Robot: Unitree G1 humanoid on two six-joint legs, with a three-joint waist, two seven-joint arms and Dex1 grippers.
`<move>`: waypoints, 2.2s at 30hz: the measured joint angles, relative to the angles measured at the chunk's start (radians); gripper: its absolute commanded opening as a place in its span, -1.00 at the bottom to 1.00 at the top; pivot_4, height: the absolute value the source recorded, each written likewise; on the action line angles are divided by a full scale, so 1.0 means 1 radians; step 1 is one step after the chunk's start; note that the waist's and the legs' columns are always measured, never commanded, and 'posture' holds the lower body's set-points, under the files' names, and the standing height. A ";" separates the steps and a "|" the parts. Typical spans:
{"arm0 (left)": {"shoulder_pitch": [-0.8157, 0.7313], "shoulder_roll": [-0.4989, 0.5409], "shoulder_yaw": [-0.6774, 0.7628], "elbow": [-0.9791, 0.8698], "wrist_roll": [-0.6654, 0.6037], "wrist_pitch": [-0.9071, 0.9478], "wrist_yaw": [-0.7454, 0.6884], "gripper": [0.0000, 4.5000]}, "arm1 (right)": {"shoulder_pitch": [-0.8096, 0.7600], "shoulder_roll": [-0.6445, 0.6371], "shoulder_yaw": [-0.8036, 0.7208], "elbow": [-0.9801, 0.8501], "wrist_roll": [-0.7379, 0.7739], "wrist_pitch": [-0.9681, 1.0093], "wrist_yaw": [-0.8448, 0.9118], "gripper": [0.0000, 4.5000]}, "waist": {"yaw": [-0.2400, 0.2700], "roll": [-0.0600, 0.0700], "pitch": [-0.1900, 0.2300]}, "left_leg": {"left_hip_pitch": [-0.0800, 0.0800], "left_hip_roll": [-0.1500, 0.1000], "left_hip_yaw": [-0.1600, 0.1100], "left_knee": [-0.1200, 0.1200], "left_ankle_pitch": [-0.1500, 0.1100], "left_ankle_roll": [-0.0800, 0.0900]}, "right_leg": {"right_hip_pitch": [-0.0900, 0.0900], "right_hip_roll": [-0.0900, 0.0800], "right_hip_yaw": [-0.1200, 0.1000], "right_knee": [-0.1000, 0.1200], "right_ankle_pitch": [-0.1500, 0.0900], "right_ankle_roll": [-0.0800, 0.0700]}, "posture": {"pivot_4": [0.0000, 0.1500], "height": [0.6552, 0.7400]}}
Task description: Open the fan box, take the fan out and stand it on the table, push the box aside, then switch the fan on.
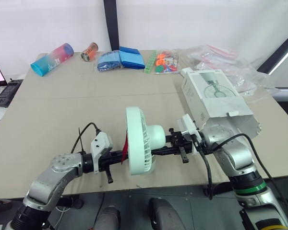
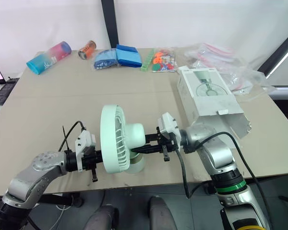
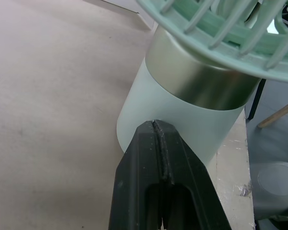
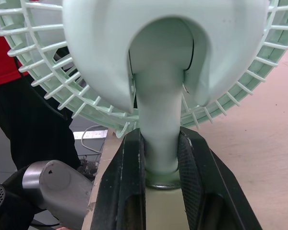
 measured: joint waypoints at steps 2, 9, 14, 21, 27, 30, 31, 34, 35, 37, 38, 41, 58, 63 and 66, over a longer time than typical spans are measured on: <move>0.000 0.000 -0.001 0.000 0.001 0.000 0.000 -0.97 | 0.000 -0.003 0.000 -0.004 0.001 0.005 -0.001 -0.84 | 0.000 0.000 0.000 | 0.000 0.000 0.000 0.000 0.000 0.000 | 0.000 0.000 0.000 0.000 0.000 0.000 | 1.00 1.00; 0.000 0.000 -0.005 0.000 0.000 0.003 -0.007 -0.97 | 0.003 -0.008 0.000 -0.012 0.001 0.010 -0.003 -0.84 | 0.000 0.000 0.000 | 0.000 0.000 0.000 0.000 0.000 0.000 | 0.000 0.000 0.000 0.000 0.000 0.000 | 1.00 1.00; 0.000 0.001 -0.004 0.000 -0.002 0.015 -0.014 -0.97 | 0.003 -0.009 0.000 -0.013 0.001 0.010 -0.003 -0.84 | 0.000 0.000 0.000 | 0.000 0.000 0.000 0.000 0.000 0.000 | 0.000 0.000 0.000 0.000 0.000 0.000 | 1.00 1.00; 0.000 0.001 -0.003 0.000 -0.002 0.023 -0.020 -0.97 | 0.003 -0.009 0.000 -0.013 0.001 0.009 -0.003 -0.84 | 0.000 0.000 0.000 | 0.000 0.000 0.000 0.000 0.000 0.000 | 0.000 0.000 0.000 0.000 0.000 0.000 | 1.00 1.00; 0.000 0.000 -0.003 0.000 -0.002 0.023 -0.020 -0.97 | 0.003 -0.009 0.000 -0.013 0.000 0.009 -0.003 -0.84 | 0.000 0.000 0.000 | 0.000 0.000 0.000 0.000 0.000 0.000 | 0.000 0.000 0.000 0.000 0.000 0.000 | 1.00 1.00; 0.000 0.000 -0.003 0.000 -0.002 0.023 -0.020 -0.97 | 0.003 -0.009 0.000 -0.013 -0.001 0.009 -0.003 -0.84 | 0.000 0.000 0.000 | 0.000 0.000 0.000 0.000 0.000 0.000 | 0.000 0.000 0.000 0.000 0.000 0.000 | 1.00 1.00; 0.000 0.000 -0.003 0.000 -0.002 0.023 -0.020 -0.97 | 0.003 -0.009 0.000 -0.012 -0.001 0.009 -0.003 -0.84 | 0.000 0.000 0.000 | 0.000 0.000 0.000 0.000 0.000 0.000 | 0.000 0.000 0.000 0.000 0.000 0.000 | 1.00 1.00; 0.001 -0.001 -0.003 0.000 -0.002 0.023 -0.020 -0.97 | 0.003 -0.009 0.000 -0.012 -0.002 0.009 -0.003 -0.84 | 0.000 0.000 0.000 | 0.000 0.000 0.000 0.001 0.000 0.000 | 0.000 0.000 0.000 0.000 0.000 0.000 | 1.00 1.00; 0.002 -0.001 -0.003 0.000 -0.002 0.023 -0.020 -0.97 | 0.003 -0.009 0.000 -0.012 -0.002 0.009 -0.003 -0.84 | 0.000 0.000 0.000 | 0.000 0.000 0.000 0.000 0.000 0.000 | 0.000 0.000 0.000 0.000 0.000 0.000 | 1.00 1.00; 0.005 -0.001 -0.003 0.000 -0.002 0.024 -0.020 -0.97 | 0.003 -0.009 0.000 -0.012 -0.002 0.009 -0.003 -0.84 | 0.000 0.000 -0.001 | 0.000 0.000 0.000 0.000 0.000 0.000 | 0.000 0.000 0.000 0.000 0.000 0.000 | 1.00 1.00; 0.007 -0.001 -0.003 0.000 -0.002 0.024 -0.020 -0.97 | 0.003 -0.009 0.000 -0.012 -0.002 0.009 -0.003 -0.84 | 0.000 0.000 -0.001 | 0.000 0.000 0.000 0.001 0.000 0.000 | 0.000 0.000 0.000 0.000 0.000 0.000 | 1.00 1.00; 0.007 -0.001 -0.003 0.000 -0.002 0.024 -0.020 -0.97 | 0.003 -0.009 0.000 -0.012 -0.003 0.009 -0.003 -0.84 | 0.000 0.000 -0.001 | 0.000 0.000 0.000 0.001 0.000 0.000 | 0.000 0.000 0.000 0.000 0.000 0.000 | 1.00 1.00; 0.083 0.030 0.087 -0.005 -0.013 -0.103 -0.054 -0.97 | 0.007 -0.006 0.001 -0.010 -0.007 -0.004 -0.005 -0.84 | 0.000 0.000 -0.001 | 0.000 0.000 0.000 0.001 0.000 0.000 | 0.000 0.000 0.000 0.000 0.000 0.000 | 1.00 1.00; 0.115 0.070 0.131 -0.014 -0.023 -0.117 -0.085 -0.97 | 0.007 -0.006 0.000 0.000 -0.006 -0.017 -0.002 -0.84 | 0.000 0.000 -0.001 | 0.001 0.000 0.000 0.001 0.000 0.000 | 0.001 0.000 0.000 0.000 0.000 0.000 | 1.00 1.00; 0.116 0.071 0.140 -0.015 -0.034 -0.117 -0.088 -0.97 | 0.007 -0.005 0.000 0.001 -0.006 -0.019 -0.002 -0.84 | 0.000 0.000 -0.001 | 0.001 0.000 0.000 0.001 0.000 0.000 | 0.001 0.000 0.000 0.000 0.000 0.000 | 1.00 1.00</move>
